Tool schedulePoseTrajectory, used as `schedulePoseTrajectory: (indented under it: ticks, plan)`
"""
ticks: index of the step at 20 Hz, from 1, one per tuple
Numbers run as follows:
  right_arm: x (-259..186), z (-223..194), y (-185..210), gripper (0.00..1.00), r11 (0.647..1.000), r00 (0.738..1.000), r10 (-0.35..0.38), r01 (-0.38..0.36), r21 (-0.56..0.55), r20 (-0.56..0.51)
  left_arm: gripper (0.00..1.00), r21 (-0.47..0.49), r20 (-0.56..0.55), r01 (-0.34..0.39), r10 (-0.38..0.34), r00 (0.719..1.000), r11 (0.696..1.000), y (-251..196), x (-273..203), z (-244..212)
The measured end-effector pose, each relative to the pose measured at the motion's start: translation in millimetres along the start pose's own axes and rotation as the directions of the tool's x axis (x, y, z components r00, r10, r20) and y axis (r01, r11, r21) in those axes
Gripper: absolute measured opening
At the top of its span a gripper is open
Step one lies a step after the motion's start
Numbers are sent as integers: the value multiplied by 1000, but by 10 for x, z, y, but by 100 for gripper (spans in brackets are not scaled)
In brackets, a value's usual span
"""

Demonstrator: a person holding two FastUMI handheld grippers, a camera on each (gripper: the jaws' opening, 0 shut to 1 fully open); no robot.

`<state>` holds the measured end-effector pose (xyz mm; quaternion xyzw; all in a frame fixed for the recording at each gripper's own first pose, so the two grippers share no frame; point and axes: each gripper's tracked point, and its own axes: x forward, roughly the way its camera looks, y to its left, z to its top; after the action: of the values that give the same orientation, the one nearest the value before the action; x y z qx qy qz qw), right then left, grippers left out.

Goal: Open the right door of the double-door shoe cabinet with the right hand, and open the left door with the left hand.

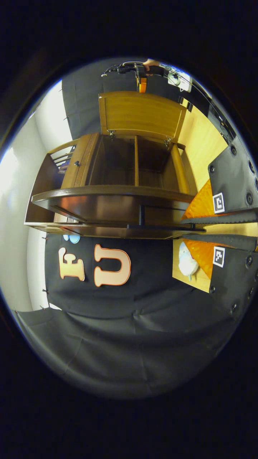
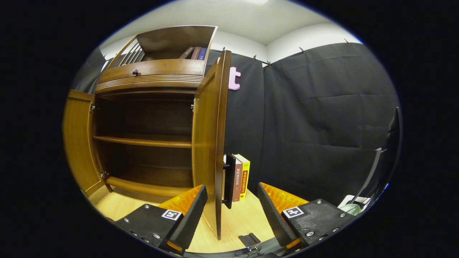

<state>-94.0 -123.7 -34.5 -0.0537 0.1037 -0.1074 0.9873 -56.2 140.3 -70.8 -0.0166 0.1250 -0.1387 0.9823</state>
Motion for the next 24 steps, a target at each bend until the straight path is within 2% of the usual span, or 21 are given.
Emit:
schedulePoseTrajectory:
  ticks: [1,2,4,11,12,15,18,19,20,21,22,24]
  plan:
    - [6,15,17,87,1000,1000,12,-12,0,2,22,-1,15,-11,11,1000,1000,-84,-68,95]
    - [4,18,21,87,1000,1000,22,-22,-2,4,18,2,33,-20,19,999,1000,-157,-101,198]
    - [22,28,9,87,999,999,44,-44,-7,11,22,-25,61,-38,39,997,999,-381,-81,322]
    - [40,189,-138,88,990,989,132,-135,30,69,19,-73,139,-73,82,987,995,-1390,261,627]
    - [51,189,-171,92,989,987,142,-145,31,73,19,-77,138,-86,96,986,993,-1501,327,629]
    - [81,158,-260,92,984,982,171,-174,33,80,19,-96,115,-161,172,978,982,-1697,523,557]
    - [106,119,-385,92,980,977,193,-197,39,88,16,-112,114,-272,284,952,956,-1790,635,435]
    - [101,99,-432,92,978,976,198,-203,44,90,22,-108,121,-301,313,942,947,-1814,643,394]
    - [101,88,-482,92,976,975,205,-210,50,90,22,-103,133,-319,331,934,942,-1858,664,364]
    - [97,74,-529,87,975,973,209,-215,54,94,17,-101,141,-330,342,929,938,-1904,686,320]
    - [105,71,-589,92,975,973,208,-214,54,98,18,-99,144,-334,346,927,937,-1950,702,281]
    - [127,50,-685,90,976,974,204,-210,51,97,19,-91,143,-352,362,921,931,-2002,744,188]
